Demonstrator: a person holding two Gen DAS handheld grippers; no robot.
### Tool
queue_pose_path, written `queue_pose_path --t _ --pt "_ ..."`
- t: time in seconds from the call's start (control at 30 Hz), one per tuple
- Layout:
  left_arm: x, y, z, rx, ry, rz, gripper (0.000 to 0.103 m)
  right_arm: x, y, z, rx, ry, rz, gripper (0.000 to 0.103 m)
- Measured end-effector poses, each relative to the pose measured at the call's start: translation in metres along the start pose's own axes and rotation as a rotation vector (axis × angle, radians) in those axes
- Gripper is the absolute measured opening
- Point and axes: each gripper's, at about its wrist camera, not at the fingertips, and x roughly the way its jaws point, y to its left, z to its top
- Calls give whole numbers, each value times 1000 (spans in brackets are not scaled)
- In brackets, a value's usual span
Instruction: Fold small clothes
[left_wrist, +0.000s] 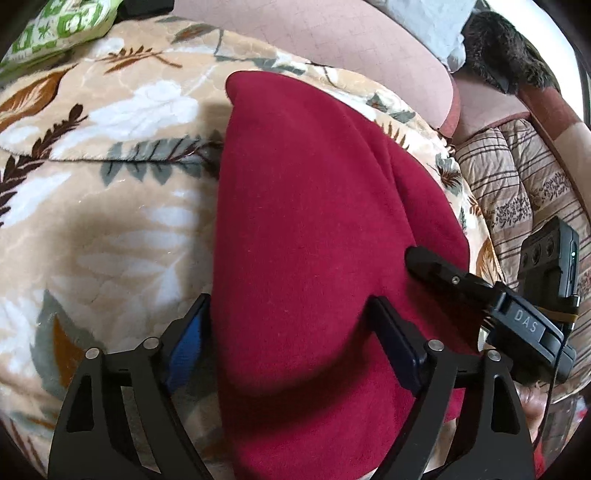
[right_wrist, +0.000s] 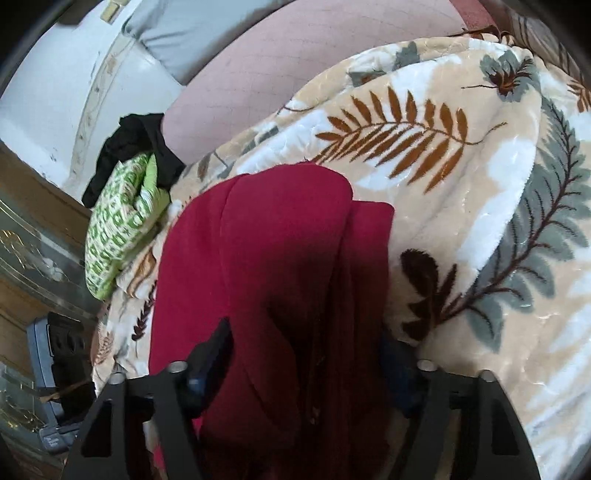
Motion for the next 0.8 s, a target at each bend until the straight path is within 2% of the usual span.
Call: queue_pose_path --t 0.07,0.17,0.23,0.33,0.57,0.73,0.8 --pt "-2 -4 -2 10 -9 13 78 -2 5 -1 -26 -3 -14 57" --pt "-6 -9 -2 27 -27 35 68 -6 10 1 -45 -6 -31 49" --pt "-11 -12 -3 37 -40 43 58 -11 15 1 -58 -16 -29 41" --pt "-22 -16 -6 59 -47 43 49 -20 26 1 -77 -28 -19 39" --pt "-72 -14 -29 53 -57 27 47 -48 55 -14 -86 -10 69 38" --pt "-116 -9 -81 52 -43 45 48 -68 68 -54 -86 48 162 38" --pt "-118 -9 -104 60 -15 58 48 -68 69 -72 -91 79 160 39"
